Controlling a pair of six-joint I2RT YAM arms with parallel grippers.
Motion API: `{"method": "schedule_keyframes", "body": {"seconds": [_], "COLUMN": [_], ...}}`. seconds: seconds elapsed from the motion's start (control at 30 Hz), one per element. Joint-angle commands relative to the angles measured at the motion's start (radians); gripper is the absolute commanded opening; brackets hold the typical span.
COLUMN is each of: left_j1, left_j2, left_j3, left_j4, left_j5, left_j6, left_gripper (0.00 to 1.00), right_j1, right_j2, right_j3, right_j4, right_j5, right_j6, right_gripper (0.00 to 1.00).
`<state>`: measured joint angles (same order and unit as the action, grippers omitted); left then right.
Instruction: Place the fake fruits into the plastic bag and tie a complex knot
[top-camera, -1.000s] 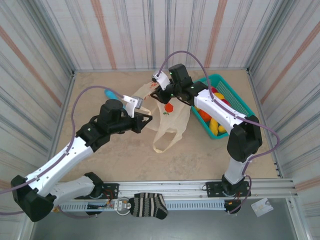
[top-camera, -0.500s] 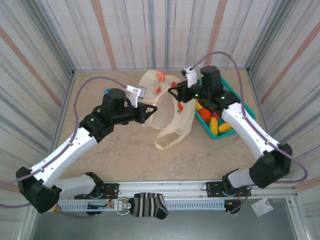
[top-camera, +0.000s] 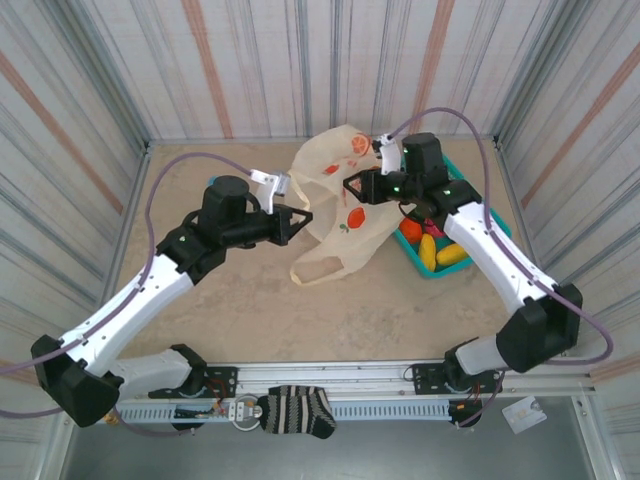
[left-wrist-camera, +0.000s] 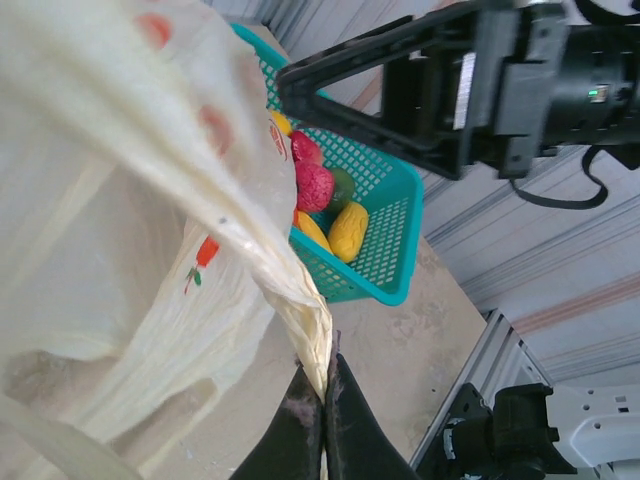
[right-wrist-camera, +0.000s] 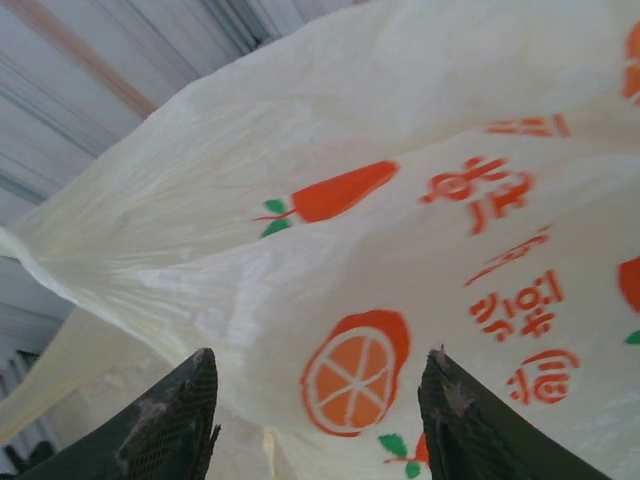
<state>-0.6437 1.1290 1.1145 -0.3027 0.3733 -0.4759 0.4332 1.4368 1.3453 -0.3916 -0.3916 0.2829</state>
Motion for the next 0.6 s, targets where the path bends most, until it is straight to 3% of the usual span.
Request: {"method": "schedule_keyframes", "body": {"seconds": [0.0,0.07,0.23,0.43,0.57], "left_j1": [0.015,0.015,0.015,0.015,0.015], "left_j2": [-0.098,-0.152,-0.246,-0.272,-0.258], "left_j3": [-0.001,-0.028,-0.094,-0.113,-0.11], "left_j4": [0.003,0.005,0.004,-0.033,-0.045], "left_j5": [-0.046,-0.069,-0.07,-0.063,-0.042], "left_j6": [0.023,0.034,0.033,0.02,0.008], "left_gripper": [0.0,0.0,0.0,0.0,0.0], "right_j1": [0.048,0.069,0.104,0.176,0.189], "right_j2": [0.098,0.174,0.447,0.798,0.881], "right_j3": [0.079,0.154,0.423,0.9,1.115], "right_j4": [-0.072,-0.088,-0.222,-0.405,-0.46], "right_j5": [0.164,0.216,0.194,0.132,0.117], "right_j6": [-0.061,-0.085,-0.089,-0.099,-0.075], "right_gripper": [0.43,0.41,0.36,0.36,0.37]}}
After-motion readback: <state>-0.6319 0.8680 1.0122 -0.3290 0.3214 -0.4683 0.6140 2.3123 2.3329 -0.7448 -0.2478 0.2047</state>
